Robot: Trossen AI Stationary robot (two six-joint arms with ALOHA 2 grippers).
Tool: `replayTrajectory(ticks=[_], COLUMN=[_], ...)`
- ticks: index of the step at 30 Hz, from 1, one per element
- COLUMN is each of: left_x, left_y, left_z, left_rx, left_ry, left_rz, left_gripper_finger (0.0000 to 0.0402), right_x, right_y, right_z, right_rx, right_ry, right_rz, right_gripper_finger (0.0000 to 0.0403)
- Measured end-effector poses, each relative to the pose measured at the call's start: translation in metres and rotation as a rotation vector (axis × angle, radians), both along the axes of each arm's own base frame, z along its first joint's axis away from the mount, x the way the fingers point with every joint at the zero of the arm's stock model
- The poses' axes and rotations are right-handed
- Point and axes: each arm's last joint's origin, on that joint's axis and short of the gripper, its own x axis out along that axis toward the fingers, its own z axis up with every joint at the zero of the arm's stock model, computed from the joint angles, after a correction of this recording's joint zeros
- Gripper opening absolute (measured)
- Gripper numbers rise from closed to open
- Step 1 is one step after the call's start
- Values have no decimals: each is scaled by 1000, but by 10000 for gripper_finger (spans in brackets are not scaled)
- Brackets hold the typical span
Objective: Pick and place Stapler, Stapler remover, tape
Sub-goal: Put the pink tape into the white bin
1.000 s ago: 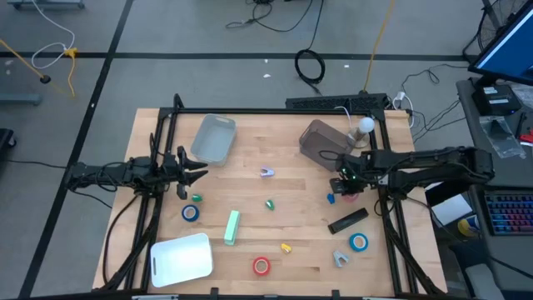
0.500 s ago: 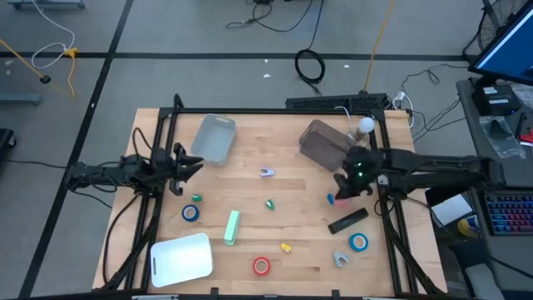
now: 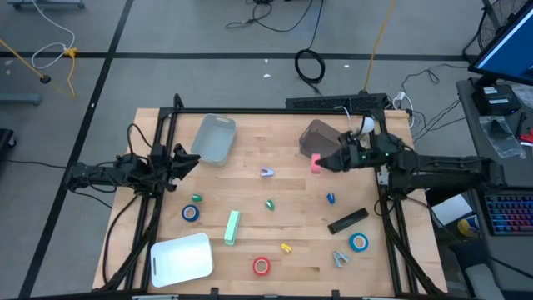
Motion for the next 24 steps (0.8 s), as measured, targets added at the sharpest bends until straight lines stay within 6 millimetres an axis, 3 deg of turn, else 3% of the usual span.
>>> replayTrajectory(ticks=[11, 19, 24], left_x=[0, 11, 20], left_y=[0, 0, 0], left_z=[0, -7, -8], left_rx=[-4, 4, 49], left_ry=[-5, 105, 142], left_rz=[0, 27, 41], left_gripper_finger=[120, 120, 120], right_x=[42, 63, 84], right_y=[-6, -4, -5], right_z=[-6, -28, -18], right_rx=[-96, -53, -85], right_ry=[-248, -211, -237], right_rz=[34, 64, 69], right_gripper_finger=[30, 30, 32])
